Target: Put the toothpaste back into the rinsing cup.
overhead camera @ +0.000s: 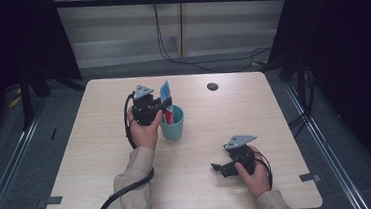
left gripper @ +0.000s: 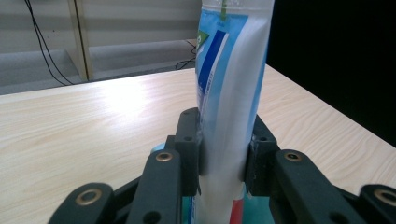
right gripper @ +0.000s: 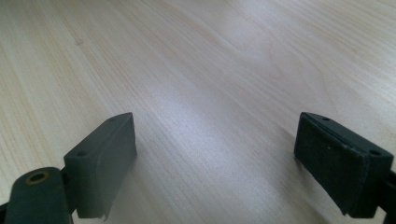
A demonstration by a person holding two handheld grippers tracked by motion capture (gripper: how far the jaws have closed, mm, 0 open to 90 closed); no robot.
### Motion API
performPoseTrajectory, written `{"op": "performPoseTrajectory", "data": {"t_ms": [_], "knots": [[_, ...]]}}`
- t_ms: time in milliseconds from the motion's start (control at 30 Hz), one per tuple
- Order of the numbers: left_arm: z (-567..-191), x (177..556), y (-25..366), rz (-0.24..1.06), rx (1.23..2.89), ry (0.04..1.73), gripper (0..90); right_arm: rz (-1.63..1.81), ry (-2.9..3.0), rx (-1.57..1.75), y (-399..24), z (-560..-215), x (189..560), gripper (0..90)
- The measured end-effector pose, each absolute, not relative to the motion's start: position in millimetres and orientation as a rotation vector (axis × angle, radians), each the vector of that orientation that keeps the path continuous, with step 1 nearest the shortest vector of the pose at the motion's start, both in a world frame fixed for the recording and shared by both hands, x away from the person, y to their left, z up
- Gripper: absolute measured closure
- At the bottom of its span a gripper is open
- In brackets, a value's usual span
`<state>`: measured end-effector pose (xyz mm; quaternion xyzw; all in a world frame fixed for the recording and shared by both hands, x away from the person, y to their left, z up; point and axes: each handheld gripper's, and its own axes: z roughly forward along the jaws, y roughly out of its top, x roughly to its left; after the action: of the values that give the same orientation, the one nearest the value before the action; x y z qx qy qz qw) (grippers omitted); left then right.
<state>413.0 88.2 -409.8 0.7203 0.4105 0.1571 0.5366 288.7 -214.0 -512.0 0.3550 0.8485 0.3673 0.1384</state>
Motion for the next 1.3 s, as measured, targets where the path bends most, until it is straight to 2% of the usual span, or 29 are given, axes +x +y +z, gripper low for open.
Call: {"op": "performPoseTrajectory", "data": {"t_ms": [733, 1300], "knots": [[-410.2, 422.1, 102.0, 0.402, 1.739, 1.029, 68.6, 1.062, 2.453, 1.027, -214.0, -512.0, 288.7, 12.4], [-411.2, 423.9, 101.5, 0.408, 1.746, 1.034, 62.1, 1.062, 2.454, 1.027, -214.0, -512.0, 288.7, 12.4]]}}
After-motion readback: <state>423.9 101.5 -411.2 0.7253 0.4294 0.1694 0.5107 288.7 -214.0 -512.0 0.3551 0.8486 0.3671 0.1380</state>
